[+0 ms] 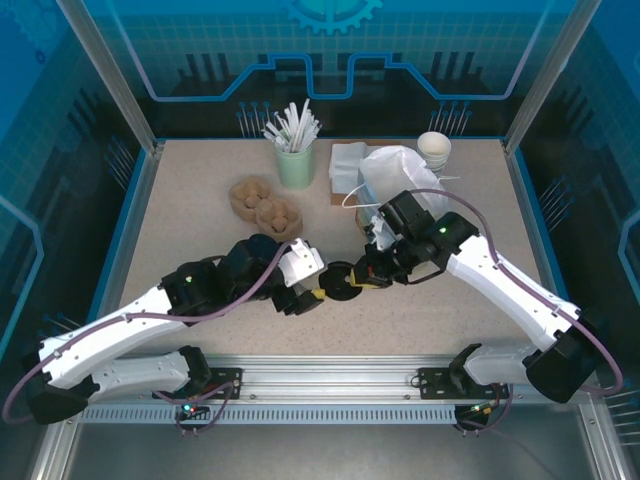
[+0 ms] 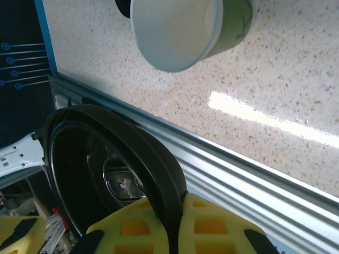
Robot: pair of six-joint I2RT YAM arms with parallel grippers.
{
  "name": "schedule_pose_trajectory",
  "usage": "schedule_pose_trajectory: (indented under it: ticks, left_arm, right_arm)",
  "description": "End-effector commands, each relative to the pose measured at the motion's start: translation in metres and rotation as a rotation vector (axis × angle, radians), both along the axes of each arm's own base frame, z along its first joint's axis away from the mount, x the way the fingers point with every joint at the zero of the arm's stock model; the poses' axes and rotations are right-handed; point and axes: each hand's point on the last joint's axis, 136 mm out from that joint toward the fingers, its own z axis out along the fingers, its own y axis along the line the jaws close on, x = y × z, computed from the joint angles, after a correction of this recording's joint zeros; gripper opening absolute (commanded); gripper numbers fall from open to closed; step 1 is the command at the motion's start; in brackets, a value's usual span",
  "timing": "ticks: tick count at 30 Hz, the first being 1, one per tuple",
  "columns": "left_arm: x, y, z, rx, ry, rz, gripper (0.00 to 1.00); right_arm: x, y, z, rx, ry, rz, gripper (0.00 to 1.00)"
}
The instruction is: Pack the takeout coffee
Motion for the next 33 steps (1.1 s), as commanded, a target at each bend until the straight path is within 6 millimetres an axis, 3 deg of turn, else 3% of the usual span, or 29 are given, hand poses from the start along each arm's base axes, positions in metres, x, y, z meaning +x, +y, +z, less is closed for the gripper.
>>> schedule_pose_trajectory:
  ticks: [1,9,21,25,33]
  left_arm:
    - [-0.007,-0.006,0.008,0.054,-0.145,-0.164,0.84]
    - [-0.012,-0.011,-0.001,0.158,-0.244,-0.315,0.72]
    - [-0.03,-0.021,-0.015,0.157,-0.306,-0.475,0.71]
    - [-0.02,-0.023,-0.018,0.165,-0.319,-0.429,0.7]
    - [-0.024,-0.029,-0.015,0.14,-0.315,-0.46,0.62]
  right_arm:
    - [-0.016,-0.01,-0.001,-0.003,0.088,0.003,0.0]
    - [-0.024,-0.007,-0.003,0.039,0.132,0.022,0.0]
    - [-0.033,-0.008,-0.001,0.059,0.163,0.045,0.0]
    - [-0.035,-0.007,-0.002,0.064,0.174,0.052,0.0]
    - [-0.038,-0.004,0.0,0.08,0.194,0.069,0.0]
